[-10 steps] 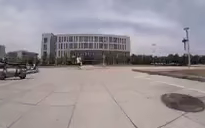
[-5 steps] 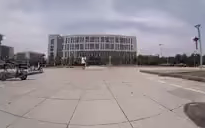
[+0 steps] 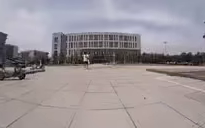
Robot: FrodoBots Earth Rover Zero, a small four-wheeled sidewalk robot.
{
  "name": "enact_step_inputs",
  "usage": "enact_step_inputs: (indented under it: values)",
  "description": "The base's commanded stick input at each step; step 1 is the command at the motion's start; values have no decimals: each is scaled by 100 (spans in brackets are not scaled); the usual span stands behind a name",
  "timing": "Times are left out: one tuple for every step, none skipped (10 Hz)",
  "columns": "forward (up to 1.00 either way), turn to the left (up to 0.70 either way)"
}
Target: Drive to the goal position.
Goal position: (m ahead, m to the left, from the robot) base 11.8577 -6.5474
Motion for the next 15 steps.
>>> enact_step_inputs:
  values:
    - [100,0]
    - [100,0]
    - [100,0]
    - [100,0]
    - [100,0]
    - [100,0]
    - [100,0]
    - [100,0]
    - [100,-6]
    - [100,-23]
    - [100,-36]
    - [100,-39]
    - [100,-17]
    - [100,0]
    - [100,0]
